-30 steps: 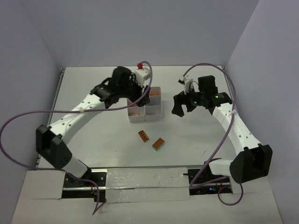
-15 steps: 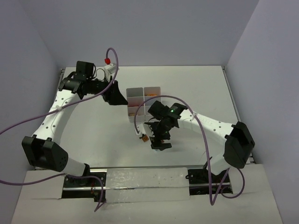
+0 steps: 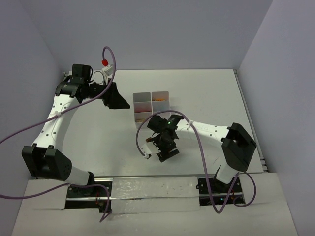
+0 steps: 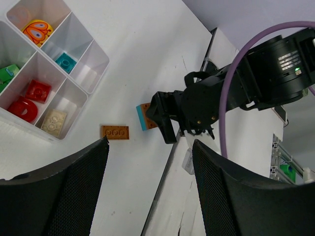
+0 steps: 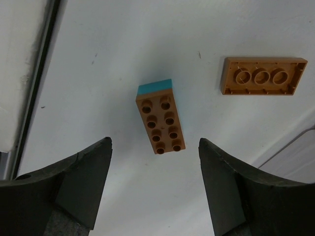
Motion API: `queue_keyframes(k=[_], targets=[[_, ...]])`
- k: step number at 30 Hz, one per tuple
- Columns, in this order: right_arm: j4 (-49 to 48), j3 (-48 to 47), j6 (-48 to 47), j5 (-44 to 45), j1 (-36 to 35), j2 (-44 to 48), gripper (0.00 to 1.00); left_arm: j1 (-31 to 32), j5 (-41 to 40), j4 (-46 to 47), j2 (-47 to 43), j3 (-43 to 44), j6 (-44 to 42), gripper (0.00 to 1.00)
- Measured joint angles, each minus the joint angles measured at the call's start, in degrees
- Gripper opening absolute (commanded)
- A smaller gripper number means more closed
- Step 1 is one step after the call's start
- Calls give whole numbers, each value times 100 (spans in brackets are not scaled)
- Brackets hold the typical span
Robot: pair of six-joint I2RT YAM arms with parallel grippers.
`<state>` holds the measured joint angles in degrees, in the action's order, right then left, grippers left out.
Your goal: Sort the legos into containers by color
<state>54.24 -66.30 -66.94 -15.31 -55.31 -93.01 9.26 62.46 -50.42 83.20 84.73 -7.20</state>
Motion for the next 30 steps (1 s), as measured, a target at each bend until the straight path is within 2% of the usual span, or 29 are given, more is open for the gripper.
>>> queue_keyframes(k=[5, 14, 21, 27, 30], targets=[[-99, 5, -162, 154, -4, -220, 75, 0, 0, -2, -4, 0, 0, 76], [-269, 55, -302, 305, -7, -470, 61, 0, -2, -2, -4, 0, 0, 76], [-413, 204, -347, 416, -7, -520, 62, 0, -2, 0, -4, -2, 6, 76], [-523, 284, -367, 500, -4, -593, 48, -6, -4, 3, -4, -11, 8, 76], [-547, 293, -369, 507, -7, -595, 38, -11, -5, 5, -4, -43, 11, 76]])
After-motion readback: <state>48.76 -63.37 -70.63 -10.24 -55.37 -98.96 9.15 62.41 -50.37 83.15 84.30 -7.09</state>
